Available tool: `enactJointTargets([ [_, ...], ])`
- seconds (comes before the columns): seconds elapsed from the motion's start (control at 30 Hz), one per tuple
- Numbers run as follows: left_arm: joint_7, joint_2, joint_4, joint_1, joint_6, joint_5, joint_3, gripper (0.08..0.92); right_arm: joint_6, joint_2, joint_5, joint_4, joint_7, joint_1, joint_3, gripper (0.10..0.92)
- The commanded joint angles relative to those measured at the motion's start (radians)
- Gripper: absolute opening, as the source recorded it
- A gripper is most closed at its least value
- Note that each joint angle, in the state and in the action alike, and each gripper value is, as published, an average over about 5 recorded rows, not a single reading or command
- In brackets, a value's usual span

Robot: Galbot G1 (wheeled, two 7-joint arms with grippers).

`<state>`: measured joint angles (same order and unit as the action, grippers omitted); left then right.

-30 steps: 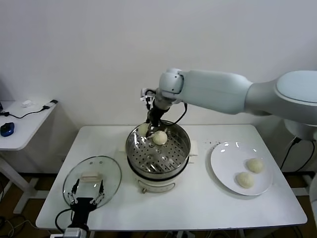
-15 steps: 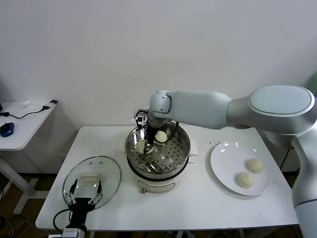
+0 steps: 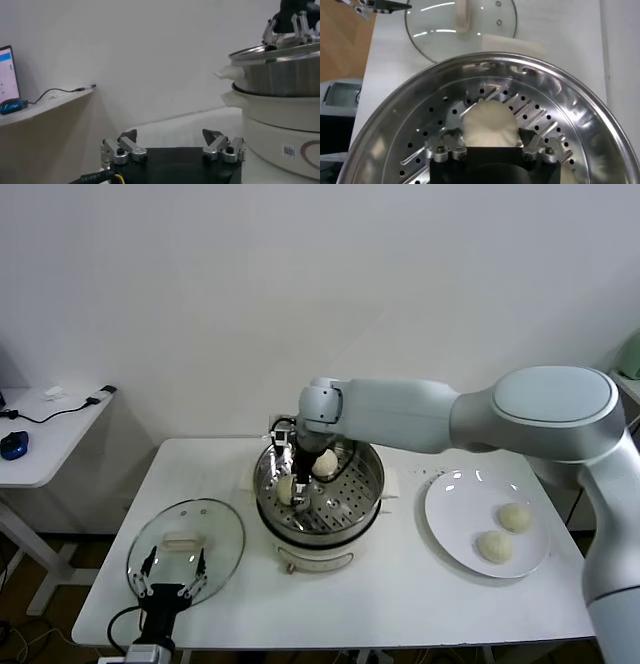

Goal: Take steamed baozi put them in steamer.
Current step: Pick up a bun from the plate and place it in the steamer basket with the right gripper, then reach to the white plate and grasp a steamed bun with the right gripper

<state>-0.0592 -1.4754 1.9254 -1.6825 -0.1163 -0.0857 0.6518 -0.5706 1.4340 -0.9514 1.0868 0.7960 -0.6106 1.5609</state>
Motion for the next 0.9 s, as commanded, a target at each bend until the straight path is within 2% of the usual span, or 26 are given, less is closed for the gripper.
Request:
enactJointTargets([
  [0.03,0.000,0.000,0.011,-0.003,0.002,0.000,-0.002,0.823,0.003,-0.054,0.000,0.042,0.052,-0.095,0.001,0.822],
  [0.2,0.000,-0.004,0.017,-0.009,0.000,0.000,0.000,0.823,0.039,-0.200,0.000,0.159,0.117,-0.219,0.021,0.823],
  [0.37,-0.001,-0.002,0.015,-0.010,-0.004,0.001,0.004,0.823,0.147,-0.408,0.064,0.271,0.212,-0.355,0.103,0.823],
  [0.63,-0.003,-0.003,0.011,-0.017,-0.011,0.003,0.015,0.823,0.266,-0.739,0.355,0.385,0.272,-0.362,0.158,0.823],
  [0.9,-0.003,-0.005,0.012,-0.028,-0.007,0.001,0.033,0.823,0.316,-0.975,0.641,0.382,0.279,-0.032,-0.060,0.823],
])
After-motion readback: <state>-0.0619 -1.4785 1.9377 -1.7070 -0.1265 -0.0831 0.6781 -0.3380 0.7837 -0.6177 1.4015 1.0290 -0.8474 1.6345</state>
